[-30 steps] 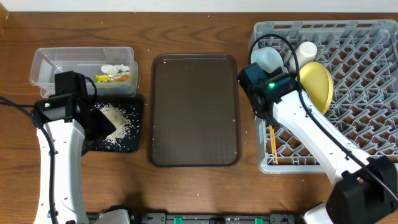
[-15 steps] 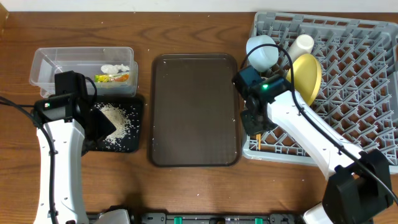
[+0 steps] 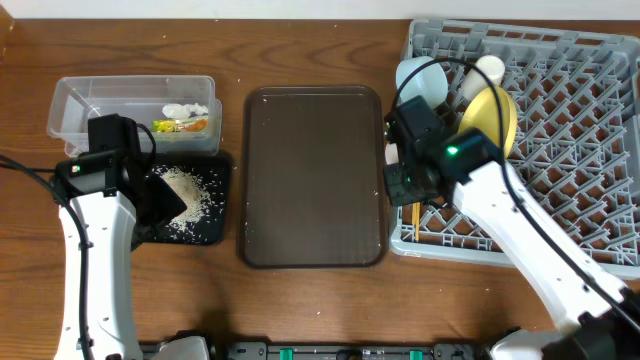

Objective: Sort waste into correct bins and load items into the dishwasher rack
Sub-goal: 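Carry the white bowl with the right gripper into the dish rack, then lower the white bowl upright into the rack's front-left slots and release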

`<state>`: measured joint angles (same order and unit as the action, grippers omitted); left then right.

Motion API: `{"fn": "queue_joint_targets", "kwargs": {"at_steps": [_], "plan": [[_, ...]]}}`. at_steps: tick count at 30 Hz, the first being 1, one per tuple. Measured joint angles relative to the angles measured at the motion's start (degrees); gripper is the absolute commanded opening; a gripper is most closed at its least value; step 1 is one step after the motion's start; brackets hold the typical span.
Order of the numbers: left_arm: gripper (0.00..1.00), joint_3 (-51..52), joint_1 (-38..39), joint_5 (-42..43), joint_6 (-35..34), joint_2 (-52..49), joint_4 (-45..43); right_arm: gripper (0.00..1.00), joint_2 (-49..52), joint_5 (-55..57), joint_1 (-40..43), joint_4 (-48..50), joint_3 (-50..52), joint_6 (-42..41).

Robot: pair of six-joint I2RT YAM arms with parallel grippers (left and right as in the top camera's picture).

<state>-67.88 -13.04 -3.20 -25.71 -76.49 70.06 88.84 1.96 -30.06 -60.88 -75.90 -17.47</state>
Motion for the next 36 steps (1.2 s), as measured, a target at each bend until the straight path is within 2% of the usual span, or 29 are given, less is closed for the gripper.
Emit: {"fn": "queue_joint_targets", "kwargs": {"at_steps": [5, 14, 22, 28, 36], "plan": [[0.62, 0.00, 0.00, 0.02, 0.00, 0.00, 0.00, 0.11, -0.63, -0.09, 0.00, 4.50, 0.00, 0.96], [0.62, 0.00, 0.00, 0.02, 0.00, 0.00, 0.02, 0.11, 0.61, -2.45, -0.68, 10.23, 0.00, 3.48], [0.62, 0.00, 0.00, 0.02, 0.00, 0.00, 0.02, 0.07, 8.15, -3.32, -2.40, 13.55, 0.02, 4.76], [0.62, 0.00, 0.00, 0.02, 0.00, 0.00, 0.02, 0.01, 9.90, 4.70, -2.62, 13.79, 0.02, 2.78], [0.62, 0.00, 0.00, 0.02, 0.00, 0.00, 0.02, 0.01, 9.90, 12.85, -1.22, 10.03, 0.02, -1.57]]}}
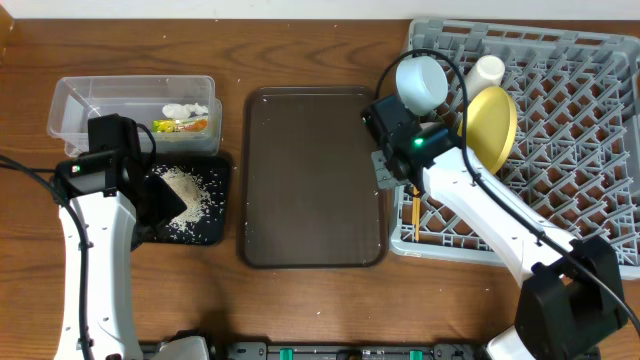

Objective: Sort waste into correct bins and load items into the dishwasher rack
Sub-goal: 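Lower the white bowl upright into the rack's front-left slots and release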

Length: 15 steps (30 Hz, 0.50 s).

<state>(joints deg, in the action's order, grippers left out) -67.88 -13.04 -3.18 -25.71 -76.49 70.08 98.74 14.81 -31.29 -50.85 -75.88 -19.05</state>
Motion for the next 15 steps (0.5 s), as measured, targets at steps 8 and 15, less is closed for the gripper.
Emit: {"fn": "queue_joint_targets", "kwargs": {"at_steps": [8, 15], "plan": [[0.62, 0.00, 0.00, 0.02, 0.00, 0.00, -0.07, 0.01, -0.24, 1.75, 0.11, -1.22, 0.00, -1.64], [0.62, 0.00, 0.00, 0.00, 0.00, 0.00, -0.04, 0.01, -3.54, 1.38, 0.11, -7.08, -0.02, -2.03]]}}
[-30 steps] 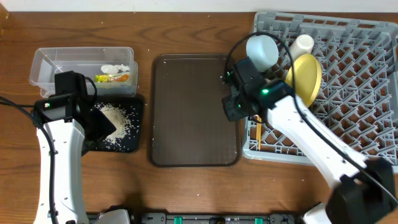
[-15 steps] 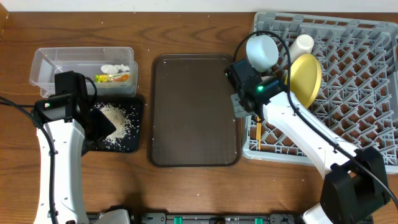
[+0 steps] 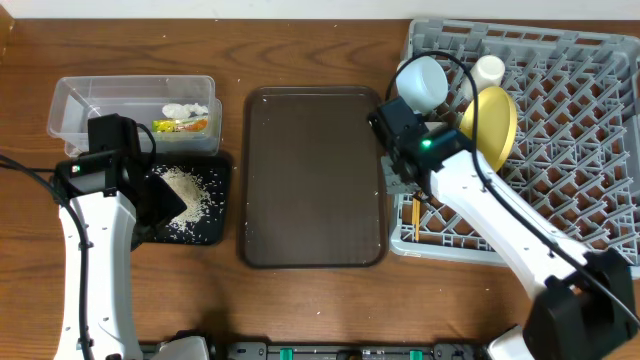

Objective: Sort waste into correct bins and load items into the dishwasher rack
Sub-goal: 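Lower the white bowl upright into the rack's front-left slots and release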

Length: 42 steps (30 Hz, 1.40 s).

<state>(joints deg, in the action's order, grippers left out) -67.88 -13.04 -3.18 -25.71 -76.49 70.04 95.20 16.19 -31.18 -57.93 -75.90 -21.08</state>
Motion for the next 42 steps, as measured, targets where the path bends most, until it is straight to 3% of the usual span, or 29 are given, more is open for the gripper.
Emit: {"fn": "queue_joint_targets", "kwargs": {"at_steps": [6, 18, 35, 40, 42], "plan": [[0.62, 0.00, 0.00, 0.04, 0.00, 0.00, -0.22, 0.07, -4.92, 0.31, 0.68, 1.18, 0.02, -0.33], [0.62, 0.00, 0.00, 0.20, 0.00, 0.00, -0.22, 0.07, -6.01, -4.11, 4.70, -0.76, 0.02, -0.42], [0.62, 0.00, 0.00, 0.20, 0.00, 0.00, -0.24, 0.17, -6.01, -20.28, 4.07, 2.05, 0.02, 5.42], [0.62, 0.00, 0.00, 0.22, 0.00, 0.00, -0.24, 0.02, -6.01, -21.40, 4.07, 5.70, 0.02, 6.56], [0.62, 0.00, 0.00, 0.22, 0.00, 0.00, -0.24, 0.01, -6.01, -21.70, 4.04, 5.62, 0.02, 6.56]]}}
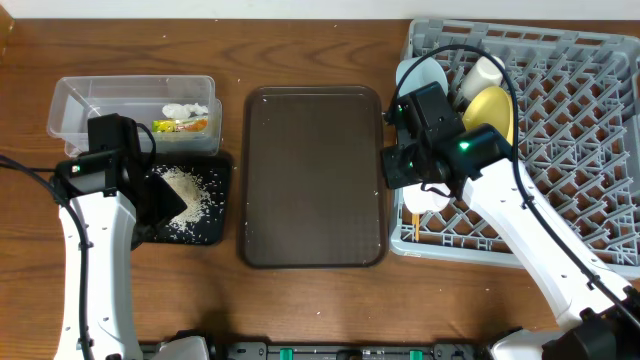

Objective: Sort waste into correct bins and load items into the dishwasher rack
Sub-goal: 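Lower the white bowl upright into the rack's front-left slots and release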

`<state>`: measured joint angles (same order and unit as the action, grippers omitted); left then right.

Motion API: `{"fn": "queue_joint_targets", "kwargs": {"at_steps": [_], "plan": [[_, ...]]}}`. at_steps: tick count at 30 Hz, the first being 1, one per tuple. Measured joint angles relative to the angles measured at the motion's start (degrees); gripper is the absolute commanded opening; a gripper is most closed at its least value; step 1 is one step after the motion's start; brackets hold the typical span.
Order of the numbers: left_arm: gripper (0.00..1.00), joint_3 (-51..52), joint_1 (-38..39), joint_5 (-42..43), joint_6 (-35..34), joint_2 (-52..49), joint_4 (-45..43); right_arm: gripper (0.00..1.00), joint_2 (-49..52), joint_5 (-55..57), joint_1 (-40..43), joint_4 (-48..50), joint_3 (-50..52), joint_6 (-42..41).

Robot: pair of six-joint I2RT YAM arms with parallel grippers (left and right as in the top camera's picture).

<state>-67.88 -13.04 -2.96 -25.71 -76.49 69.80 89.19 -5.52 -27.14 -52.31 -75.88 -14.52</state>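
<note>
The brown tray [313, 178] lies bare in the middle. The grey dishwasher rack [560, 150] on the right holds a white cup [418, 72], a yellow plate [490, 110] on edge and a white bottle [484, 69]. My right gripper [397, 167] hangs over the rack's left edge; its fingers are too dark to read. A white piece [430, 198] and a yellow stick [412, 222] show in the rack just below it. My left gripper [168, 200] rests over the black bin [205, 228] with pale crumbs, its state unclear.
A clear plastic tub [80, 100] at the back left holds a yellow-green wrapper [180, 125] and crumpled white paper [183, 109]. Cables trail from both arms. The wooden table runs along the front edge.
My right gripper has shifted from the seam between tray and rack to over the rack's left edge. A white piece now shows in the rack below it. The left arm has not moved.
My right gripper first hung at the rack's left edge beside the yellow stick. Then it stood over the tray's right edge, then on the seam between tray and rack, and now it is over the rack again. The tray stayed bare and the left arm still throughout.
</note>
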Motion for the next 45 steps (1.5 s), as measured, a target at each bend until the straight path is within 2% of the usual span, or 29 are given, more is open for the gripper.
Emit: {"fn": "queue_joint_targets", "kwargs": {"at_steps": [15, 26, 33, 45], "plan": [[0.62, 0.00, 0.00, 0.00, 0.00, 0.00, 0.02, 0.01, 7.67, 0.68, -6.71, -9.62, 0.00, -0.66], [0.62, 0.00, 0.00, 0.00, 0.00, 0.00, 0.00, 0.01, 8.33, 4.83, -6.88, -11.61, 2.62, -2.91], [0.62, 0.00, 0.00, 0.00, 0.00, 0.00, 0.00, 0.01, 8.33, 6.73, -6.91, -17.11, 3.69, -5.66], [0.62, 0.00, 0.00, 0.00, 0.00, 0.00, 0.00, 0.01, 8.33, 10.03, -6.88, -20.72, 3.76, -9.92]]}}
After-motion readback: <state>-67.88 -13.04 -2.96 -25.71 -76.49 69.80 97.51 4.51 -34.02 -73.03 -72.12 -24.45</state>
